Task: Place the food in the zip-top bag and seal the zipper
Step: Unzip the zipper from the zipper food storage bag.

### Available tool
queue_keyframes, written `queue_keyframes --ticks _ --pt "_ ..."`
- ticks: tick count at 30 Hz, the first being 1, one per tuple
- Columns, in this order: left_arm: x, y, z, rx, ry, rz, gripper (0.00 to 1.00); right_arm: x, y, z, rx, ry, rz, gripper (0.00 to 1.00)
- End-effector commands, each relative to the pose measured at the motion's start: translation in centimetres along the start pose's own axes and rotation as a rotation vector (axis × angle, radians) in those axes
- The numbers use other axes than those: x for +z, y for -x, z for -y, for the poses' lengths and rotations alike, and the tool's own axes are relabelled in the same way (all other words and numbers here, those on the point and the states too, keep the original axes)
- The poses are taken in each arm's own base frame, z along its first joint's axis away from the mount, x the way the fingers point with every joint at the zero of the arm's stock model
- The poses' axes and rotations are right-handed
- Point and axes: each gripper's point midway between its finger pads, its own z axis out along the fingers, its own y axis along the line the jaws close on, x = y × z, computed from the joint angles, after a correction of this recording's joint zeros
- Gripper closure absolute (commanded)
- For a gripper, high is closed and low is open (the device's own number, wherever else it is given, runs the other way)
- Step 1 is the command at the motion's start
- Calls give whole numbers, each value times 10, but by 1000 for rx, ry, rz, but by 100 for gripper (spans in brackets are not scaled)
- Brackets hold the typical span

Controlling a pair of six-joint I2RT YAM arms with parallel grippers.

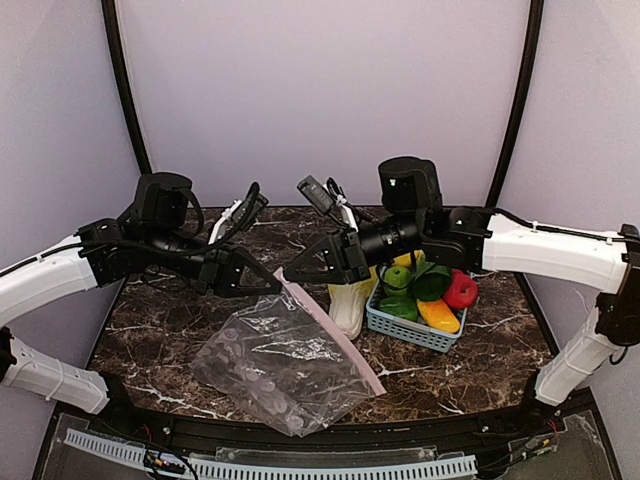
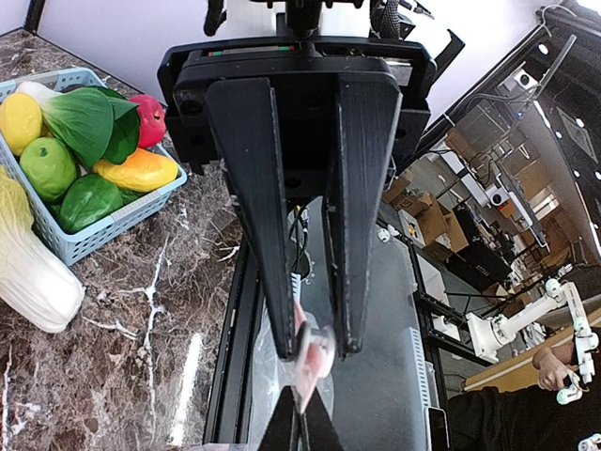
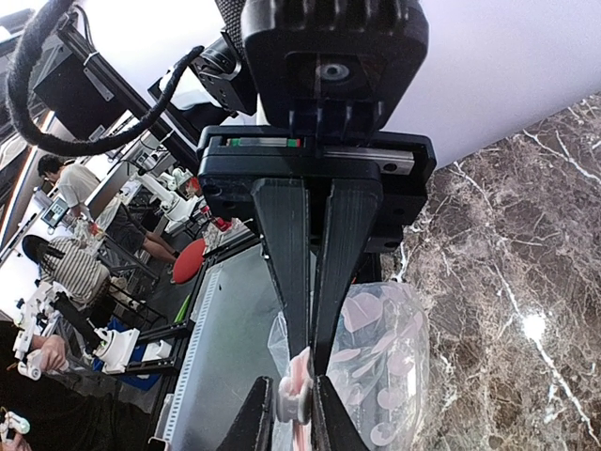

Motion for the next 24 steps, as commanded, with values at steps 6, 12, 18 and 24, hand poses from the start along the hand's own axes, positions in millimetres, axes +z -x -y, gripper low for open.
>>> queue_keyframes --ticks 6,12,18,24 --pt "-6 3 9 23 6 -8 99 -3 -5 2 7 -24 -14 86" --pt "-4 0 3 17 24 -25 99 -2 3 -1 -18 -17 -1 94" --pt "-5 -1 0 18 52 -28 99 -2 12 -5 -50 -12 11 95" --pt "-8 -6 -21 -25 165 -11 99 0 15 4 -57 -58 -3 97"
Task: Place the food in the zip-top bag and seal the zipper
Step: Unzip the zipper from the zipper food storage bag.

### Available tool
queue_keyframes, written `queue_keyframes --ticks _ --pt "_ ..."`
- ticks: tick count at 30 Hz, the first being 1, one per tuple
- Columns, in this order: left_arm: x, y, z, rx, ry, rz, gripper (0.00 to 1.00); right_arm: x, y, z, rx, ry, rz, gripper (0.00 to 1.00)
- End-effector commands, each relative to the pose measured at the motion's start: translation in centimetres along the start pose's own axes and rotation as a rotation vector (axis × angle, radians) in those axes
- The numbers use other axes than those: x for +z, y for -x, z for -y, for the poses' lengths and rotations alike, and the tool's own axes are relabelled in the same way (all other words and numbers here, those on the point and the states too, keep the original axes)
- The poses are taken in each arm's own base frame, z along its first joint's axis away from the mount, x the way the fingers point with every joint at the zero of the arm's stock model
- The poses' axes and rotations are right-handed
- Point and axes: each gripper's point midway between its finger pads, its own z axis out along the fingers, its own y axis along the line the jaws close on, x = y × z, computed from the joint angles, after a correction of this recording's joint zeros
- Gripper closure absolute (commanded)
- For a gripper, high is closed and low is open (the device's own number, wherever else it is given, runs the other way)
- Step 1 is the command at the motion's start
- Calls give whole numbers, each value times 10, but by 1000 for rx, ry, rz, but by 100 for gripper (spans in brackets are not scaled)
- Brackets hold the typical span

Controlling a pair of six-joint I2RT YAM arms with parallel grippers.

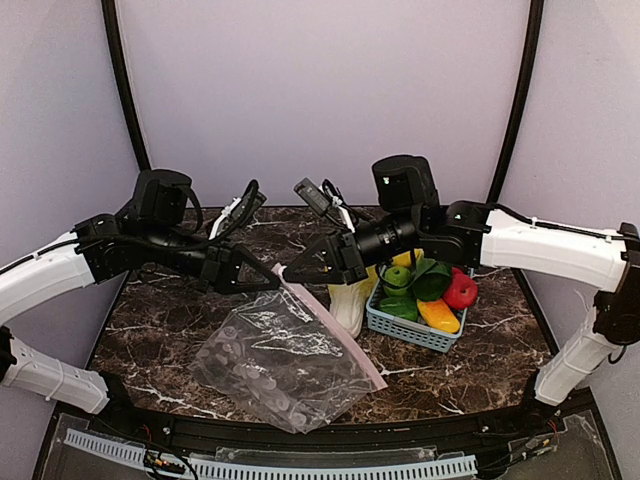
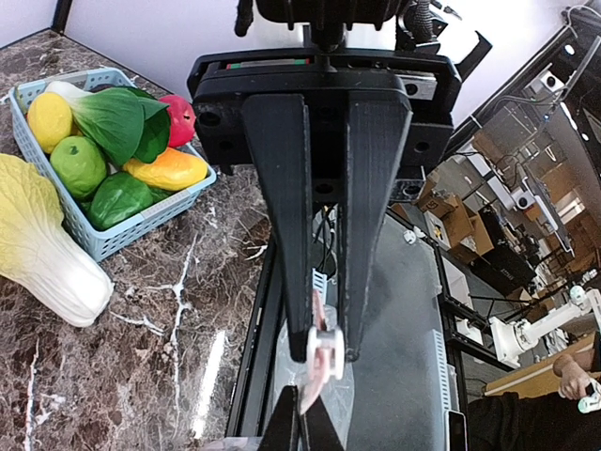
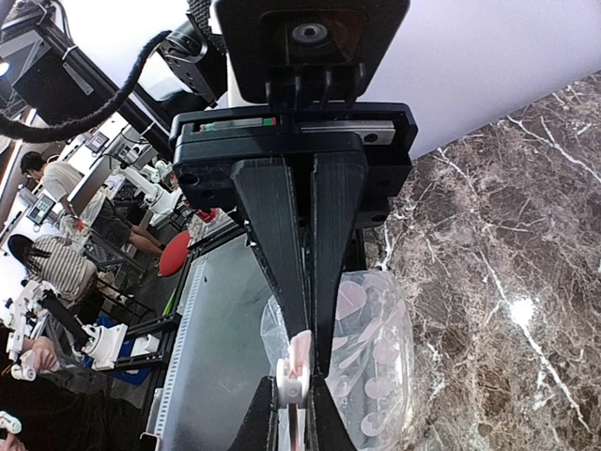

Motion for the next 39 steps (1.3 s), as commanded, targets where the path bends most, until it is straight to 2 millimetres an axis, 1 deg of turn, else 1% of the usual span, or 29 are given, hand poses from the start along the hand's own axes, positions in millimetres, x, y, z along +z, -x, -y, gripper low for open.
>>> queue_keyframes --ticks 1,3,4,6,9,17,19,23,25,31,39 --pt "-4 -9 -15 -45 100 -1 99 -1 17 -1 -58 -30 29 97" --pt "-6 -7 -18 -58 126 17 99 -1 15 8 -42 -72 29 97" --pt "-7 -6 -23 -66 157 25 99 -1 13 12 -33 -87 27 97" --pt "-6 -8 -28 -83 179 17 99 1 9 18 -6 -101 22 97" --pt "-3 -10 -34 -105 192 19 99 5 3 21 21 -94 1 97" --pt "-1 -9 -42 -124 217 18 99 6 -11 32 34 -137 -26 98" --pt "-1 -9 -45 -125 233 14 99 6 -13 34 42 -145 -27 98" --pt "-4 -8 -51 -115 273 19 99 6 -13 32 37 -158 -19 98" --pt "-5 -7 -51 -112 280 19 99 3 -12 30 33 -164 -13 98" --pt "-12 3 -42 -71 282 40 99 -7 -16 27 31 -197 -11 98" --pt "-9 9 -37 -69 242 60 99 -12 -22 28 40 -217 -9 98"
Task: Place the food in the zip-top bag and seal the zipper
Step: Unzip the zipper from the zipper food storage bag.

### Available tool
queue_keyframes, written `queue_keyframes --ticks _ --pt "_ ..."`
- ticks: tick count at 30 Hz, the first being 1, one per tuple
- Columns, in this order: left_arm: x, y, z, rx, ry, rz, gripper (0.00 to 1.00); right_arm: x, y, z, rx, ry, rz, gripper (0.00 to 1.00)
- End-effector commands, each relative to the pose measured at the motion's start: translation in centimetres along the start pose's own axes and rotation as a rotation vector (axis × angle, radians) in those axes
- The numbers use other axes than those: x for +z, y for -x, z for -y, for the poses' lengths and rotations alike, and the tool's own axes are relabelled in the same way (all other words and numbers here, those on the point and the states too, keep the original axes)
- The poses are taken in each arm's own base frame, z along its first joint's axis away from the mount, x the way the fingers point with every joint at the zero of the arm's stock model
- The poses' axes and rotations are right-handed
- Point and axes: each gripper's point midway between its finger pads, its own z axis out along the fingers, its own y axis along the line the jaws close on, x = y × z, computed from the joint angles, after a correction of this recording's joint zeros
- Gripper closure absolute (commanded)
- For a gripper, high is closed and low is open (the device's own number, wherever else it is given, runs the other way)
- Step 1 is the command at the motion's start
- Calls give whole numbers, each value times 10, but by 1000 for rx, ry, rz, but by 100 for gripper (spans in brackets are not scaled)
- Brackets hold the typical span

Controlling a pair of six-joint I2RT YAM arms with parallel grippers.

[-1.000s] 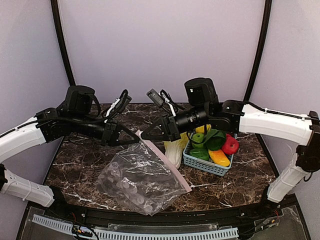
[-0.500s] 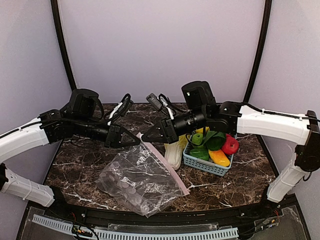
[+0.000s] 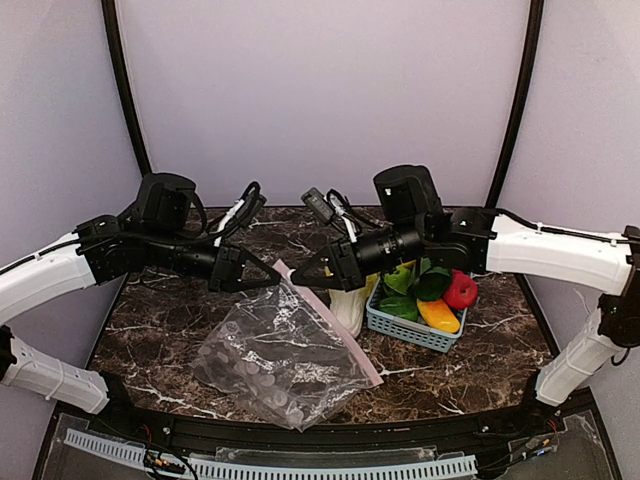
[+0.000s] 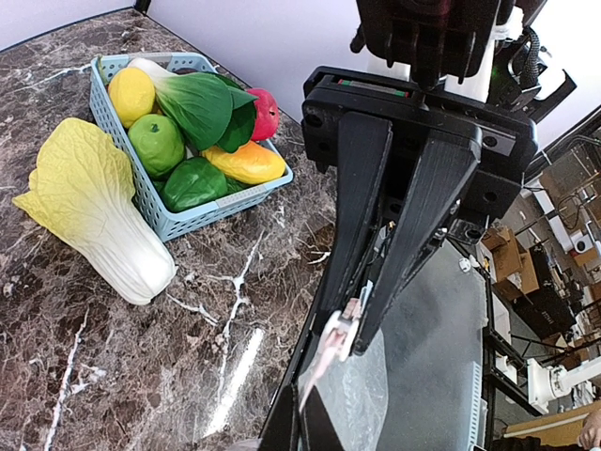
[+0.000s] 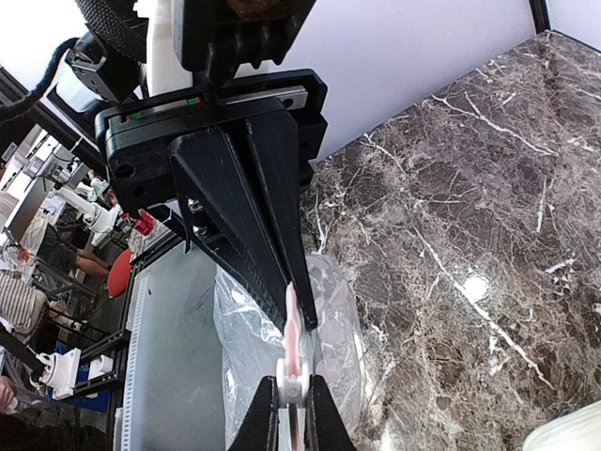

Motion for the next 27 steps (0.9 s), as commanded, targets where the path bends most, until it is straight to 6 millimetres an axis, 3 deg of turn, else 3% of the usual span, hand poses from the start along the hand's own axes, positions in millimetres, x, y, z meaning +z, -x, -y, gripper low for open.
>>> queue_keyframes --ticks 1,27 --pt "-7 9 1 7 15 29 99 -7 -10 -4 6 -10 -21 98" --pt "-17 26 -7 -3 74 94 99 -20 -24 -3 24 -51 -5 97"
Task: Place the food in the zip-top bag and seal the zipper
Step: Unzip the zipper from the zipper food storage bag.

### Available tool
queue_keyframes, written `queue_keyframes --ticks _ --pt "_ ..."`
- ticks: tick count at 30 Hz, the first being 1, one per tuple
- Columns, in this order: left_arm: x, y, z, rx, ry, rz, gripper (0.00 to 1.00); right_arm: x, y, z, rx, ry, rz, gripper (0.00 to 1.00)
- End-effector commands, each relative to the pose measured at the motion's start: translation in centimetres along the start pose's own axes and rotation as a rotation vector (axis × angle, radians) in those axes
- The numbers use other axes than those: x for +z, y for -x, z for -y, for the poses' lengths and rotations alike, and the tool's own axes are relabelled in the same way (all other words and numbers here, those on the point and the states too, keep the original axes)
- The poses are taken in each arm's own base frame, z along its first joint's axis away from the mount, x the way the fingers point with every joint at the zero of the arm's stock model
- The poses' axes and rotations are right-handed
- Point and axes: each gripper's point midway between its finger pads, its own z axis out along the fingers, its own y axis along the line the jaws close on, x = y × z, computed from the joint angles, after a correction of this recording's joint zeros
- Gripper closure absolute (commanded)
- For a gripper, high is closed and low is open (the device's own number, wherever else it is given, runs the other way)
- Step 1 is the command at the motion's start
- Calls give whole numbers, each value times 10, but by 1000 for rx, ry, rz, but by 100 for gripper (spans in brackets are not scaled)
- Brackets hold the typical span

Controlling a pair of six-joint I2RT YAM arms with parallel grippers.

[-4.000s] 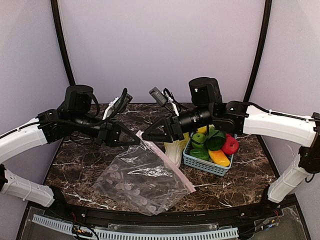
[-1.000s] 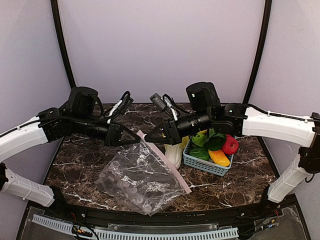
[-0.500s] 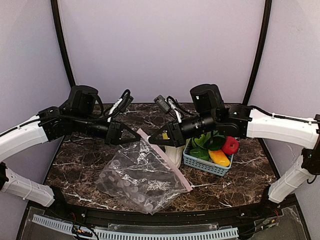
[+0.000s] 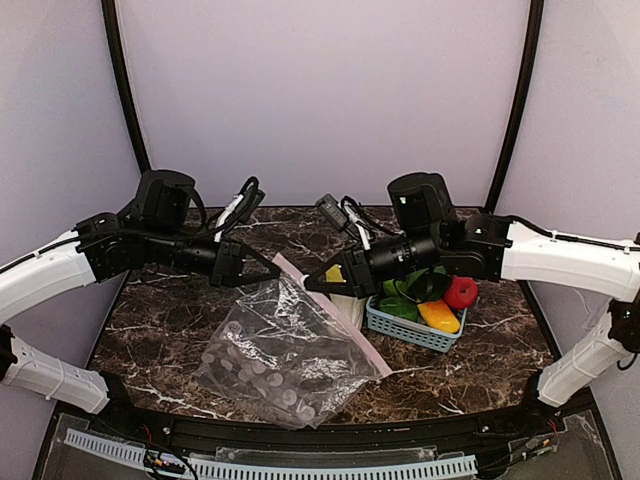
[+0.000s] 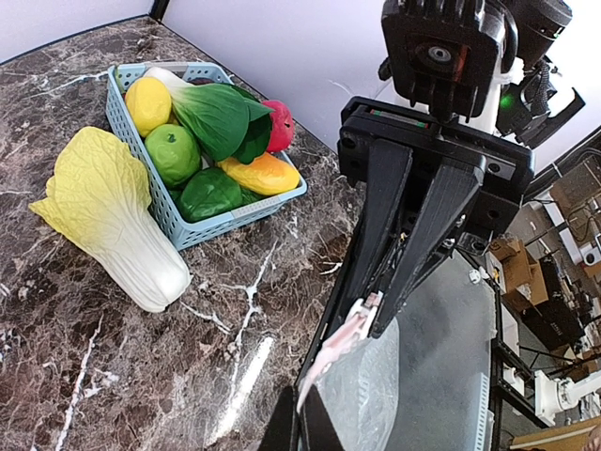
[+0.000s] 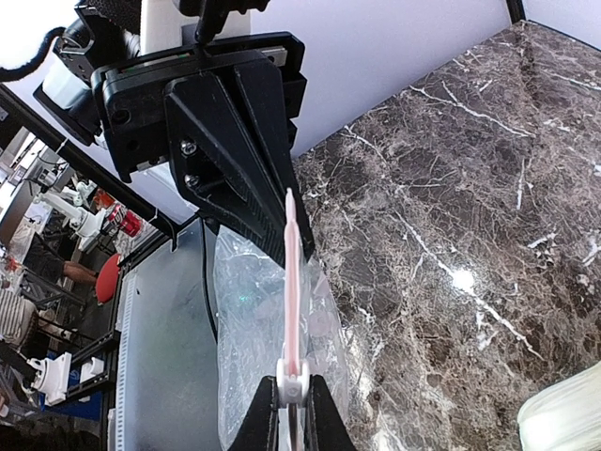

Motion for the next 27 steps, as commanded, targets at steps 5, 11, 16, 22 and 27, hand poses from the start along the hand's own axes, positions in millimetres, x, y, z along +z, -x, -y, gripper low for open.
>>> queue_keyframes --ticks 5,11,16,22,27 --pt "-18 19 -6 -4 56 79 99 -7 -11 -6 19 0 -4 97" --pt "-23 21 -15 -22 86 93 99 -10 -14 -4 29 -10 4 97" --pt "-29 23 -26 -39 127 110 99 -12 -19 -3 47 -18 2 97" --pt "-38 23 -37 -64 155 141 99 -10 -26 2 71 -28 -7 97" --pt "-48 25 -44 -75 176 167 99 -10 -30 5 88 -37 -9 97"
